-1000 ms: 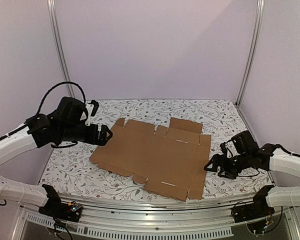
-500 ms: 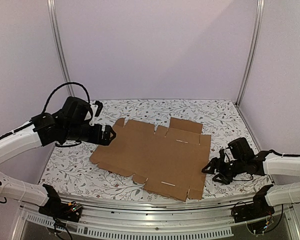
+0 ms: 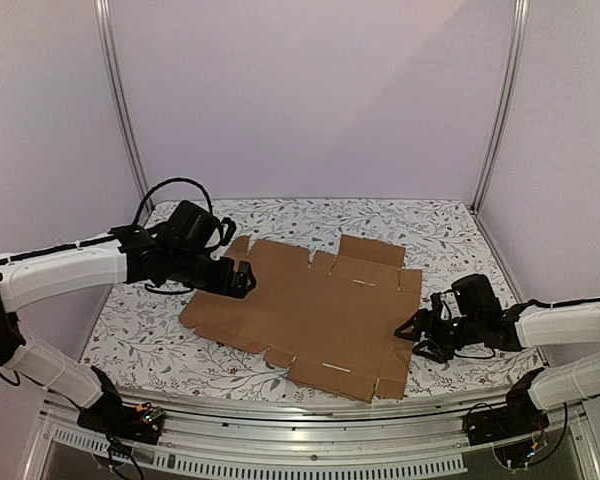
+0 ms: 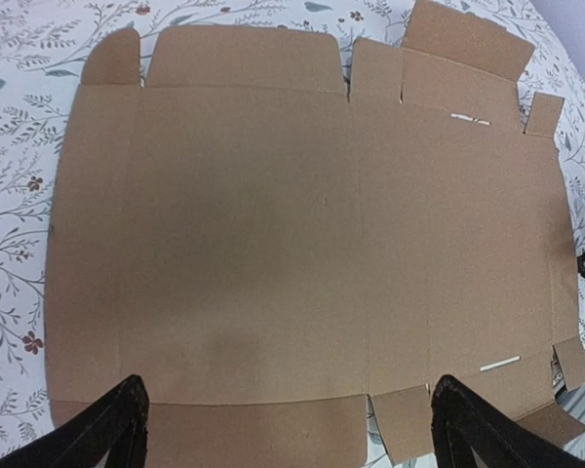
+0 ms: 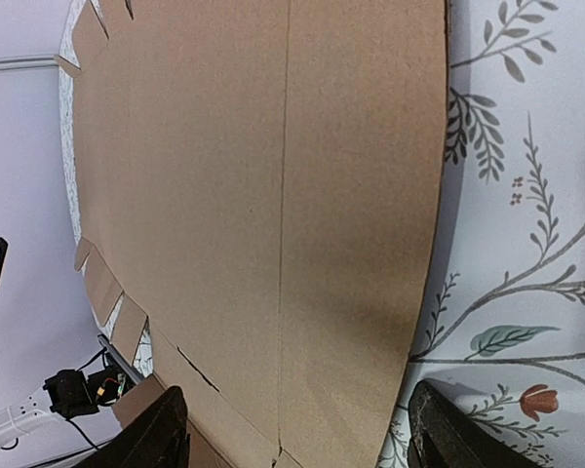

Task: Fold the paper box

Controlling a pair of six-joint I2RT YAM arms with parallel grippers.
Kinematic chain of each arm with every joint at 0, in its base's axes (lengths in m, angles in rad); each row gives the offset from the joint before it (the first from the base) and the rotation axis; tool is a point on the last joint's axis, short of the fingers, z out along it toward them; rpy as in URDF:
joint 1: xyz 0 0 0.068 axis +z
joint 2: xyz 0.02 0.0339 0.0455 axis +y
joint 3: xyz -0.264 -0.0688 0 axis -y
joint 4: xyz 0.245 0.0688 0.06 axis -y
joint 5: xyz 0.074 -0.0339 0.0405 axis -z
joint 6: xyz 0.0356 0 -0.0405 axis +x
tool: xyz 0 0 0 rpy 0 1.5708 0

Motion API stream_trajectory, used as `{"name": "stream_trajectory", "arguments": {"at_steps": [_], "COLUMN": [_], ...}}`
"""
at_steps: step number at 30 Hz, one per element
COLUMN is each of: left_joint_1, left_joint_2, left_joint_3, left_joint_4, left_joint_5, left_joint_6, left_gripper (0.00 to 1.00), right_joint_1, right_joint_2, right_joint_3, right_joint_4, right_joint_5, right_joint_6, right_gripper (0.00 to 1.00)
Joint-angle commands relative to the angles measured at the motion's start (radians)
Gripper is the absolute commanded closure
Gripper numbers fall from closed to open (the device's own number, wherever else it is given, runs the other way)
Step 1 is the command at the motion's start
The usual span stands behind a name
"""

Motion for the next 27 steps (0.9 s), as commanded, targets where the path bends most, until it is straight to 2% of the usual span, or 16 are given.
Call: {"name": "stream_trajectory", "arguments": {"at_steps": [1, 14, 20, 27], "left_joint_1": [-0.018, -0.034, -0.043, -0.047], "left_joint_2": [0.101, 0.38, 0.443, 0.489], "left_joint_3": [0.041, 0.132, 0.146, 0.149], "left_joint_4": [0.089, 0.158, 0.17, 0.17], "left_joint_5": [0.057, 0.095, 0.125, 0.123], "left_joint_6": [-0.023, -0.074, -0.098, -0.117], "left_gripper": [0.0, 0.01, 0.01, 0.01], "right_joint_1": [0.005, 0.006, 0.006, 0.006], "right_joint_2": [0.031, -0.02, -0.036, -0.034], "right_joint_3": [-0.049, -0.069, -0.082, -0.105], "right_joint_4": [0.003, 0.019, 0.032, 0.143], "right_joint_5": [0.007, 0.013, 0.016, -0.006], "right_joint_6": [0.001, -0.013, -0.015, 0.011], "right_gripper": [0.24, 0.24, 0.23, 0.23]}}
